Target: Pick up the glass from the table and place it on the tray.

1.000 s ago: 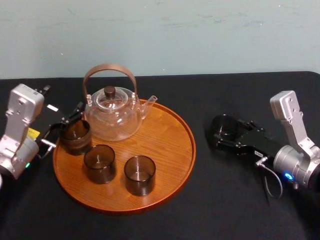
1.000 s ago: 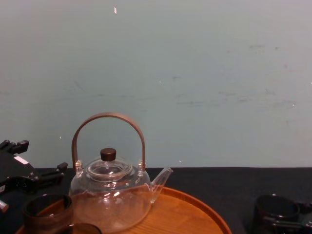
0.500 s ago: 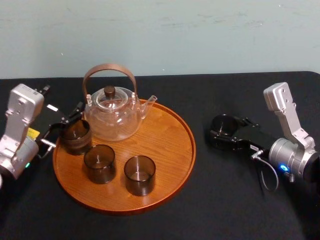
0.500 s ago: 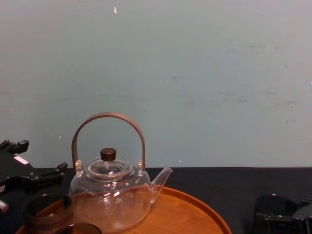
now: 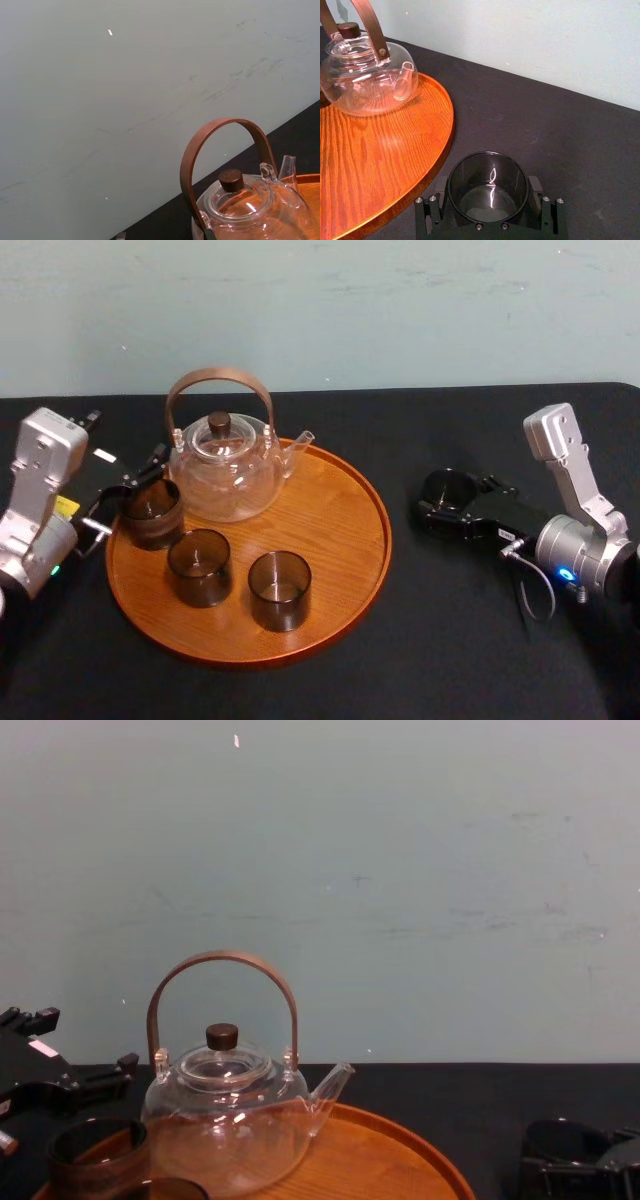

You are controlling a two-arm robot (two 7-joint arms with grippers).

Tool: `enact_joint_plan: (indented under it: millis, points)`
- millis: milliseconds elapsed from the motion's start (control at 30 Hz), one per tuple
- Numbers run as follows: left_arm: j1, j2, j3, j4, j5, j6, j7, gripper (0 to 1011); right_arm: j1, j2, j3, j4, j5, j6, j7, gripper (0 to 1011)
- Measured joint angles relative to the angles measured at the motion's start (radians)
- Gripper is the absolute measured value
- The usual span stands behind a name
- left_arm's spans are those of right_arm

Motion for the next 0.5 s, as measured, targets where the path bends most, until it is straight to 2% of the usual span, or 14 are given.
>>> enact_joint_plan:
  millis: [300, 433, 500]
  points:
    - [0.0, 0.0, 0.0, 0.0, 0.0, 0.0, 0.0, 1001, -0.001, 0.0, 0.002, 0.0, 0.0, -0.002, -0.001, 998]
    - [0.0, 0.0, 0.0, 0.0, 0.0, 0.0, 0.0, 1001, -0.002, 0.0, 0.002, -0.001, 0.0, -0.002, -0.001, 912]
    - [0.0, 0.0, 0.0, 0.0, 0.0, 0.0, 0.0, 1001, -0.002, 0.0, 0.002, -0.001, 0.0, -0.003, -0.001, 904]
